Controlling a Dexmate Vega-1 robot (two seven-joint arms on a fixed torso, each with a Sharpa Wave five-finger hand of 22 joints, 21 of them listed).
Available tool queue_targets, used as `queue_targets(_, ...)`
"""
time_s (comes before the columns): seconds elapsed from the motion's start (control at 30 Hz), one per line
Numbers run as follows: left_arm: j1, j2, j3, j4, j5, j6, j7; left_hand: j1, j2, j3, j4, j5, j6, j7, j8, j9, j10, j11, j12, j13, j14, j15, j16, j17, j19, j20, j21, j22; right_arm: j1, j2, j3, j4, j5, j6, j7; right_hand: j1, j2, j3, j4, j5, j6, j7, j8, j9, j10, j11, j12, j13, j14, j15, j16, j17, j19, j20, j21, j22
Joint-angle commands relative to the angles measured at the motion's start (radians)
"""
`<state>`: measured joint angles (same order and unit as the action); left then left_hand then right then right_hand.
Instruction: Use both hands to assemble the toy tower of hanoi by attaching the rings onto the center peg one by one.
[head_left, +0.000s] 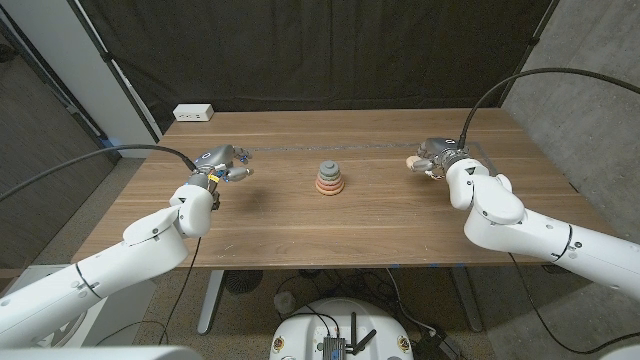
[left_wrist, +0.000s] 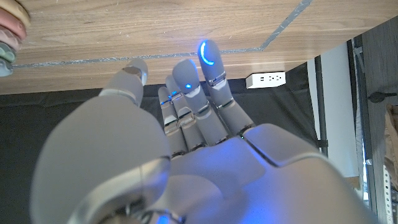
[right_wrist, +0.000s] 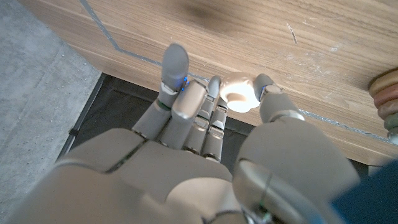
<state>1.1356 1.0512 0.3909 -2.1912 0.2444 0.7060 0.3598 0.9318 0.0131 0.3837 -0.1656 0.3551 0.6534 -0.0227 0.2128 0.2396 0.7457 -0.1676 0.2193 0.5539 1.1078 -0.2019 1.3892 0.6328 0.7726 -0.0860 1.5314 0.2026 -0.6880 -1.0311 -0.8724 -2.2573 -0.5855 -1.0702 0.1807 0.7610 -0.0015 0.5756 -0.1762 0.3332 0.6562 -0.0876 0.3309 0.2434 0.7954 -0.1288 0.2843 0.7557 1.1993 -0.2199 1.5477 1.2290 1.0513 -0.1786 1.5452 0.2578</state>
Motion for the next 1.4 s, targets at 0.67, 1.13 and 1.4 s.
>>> queue_targets(0.67, 0.032, 0.0, -0.033, -0.005, -0.008, -0.025, 0.026, -0.01, -0.005, 0.021, 0.0, 0.002, 0.012, 0.0, -0.001, 0.003, 0.02, 0.0, -0.002, 0.01, 0.008, -0.017, -0.003, 0.008, 0.012, -0.122, 0.007, 0.002, -0.095, 0.007, 0.119, -0.078, -0.042, 0.208, 0.021, 0.0, 0.027, 0.025, 0.012, 0.011, 0.052, -0.038, 0.007, -0.001, 0.076, -0.06, -0.014, 0.005, 0.016, 0.003, 0.006, 0.003, 0.011, -0.04, -0.007, 0.006)
queue_targets(1.13, 0.051, -0.013, -0.033, -0.008, -0.004, -0.048, 0.042, -0.011, -0.006, 0.027, 0.0, 0.001, 0.015, 0.002, -0.001, 0.003, 0.021, -0.001, -0.004, 0.012, 0.012, -0.017, -0.001, 0.011, 0.013, -0.122, 0.008, 0.002, -0.099, 0.036, 0.159, -0.079, -0.068, 0.31, 0.055, 0.002, 0.028, 0.029, 0.01, 0.013, 0.055, -0.035, 0.006, -0.003, 0.083, -0.053, -0.021, 0.007, 0.019, 0.002, 0.006, 0.003, 0.016, -0.04, -0.006, 0.009)
queue_targets(1.4, 0.043, -0.022, -0.012, -0.008, 0.02, -0.037, 0.044, -0.013, -0.007, 0.032, -0.001, 0.0, 0.015, 0.0, -0.002, 0.004, 0.022, -0.001, -0.006, 0.011, 0.018, -0.017, 0.001, 0.014, 0.014, -0.123, 0.008, 0.0, -0.08, 0.073, 0.158, -0.057, -0.104, 0.37, 0.084, 0.002, 0.027, 0.031, 0.01, 0.013, 0.057, -0.034, 0.005, -0.004, 0.085, -0.052, -0.029, 0.003, 0.02, 0.003, 0.006, 0.003, 0.016, -0.04, -0.008, 0.009)
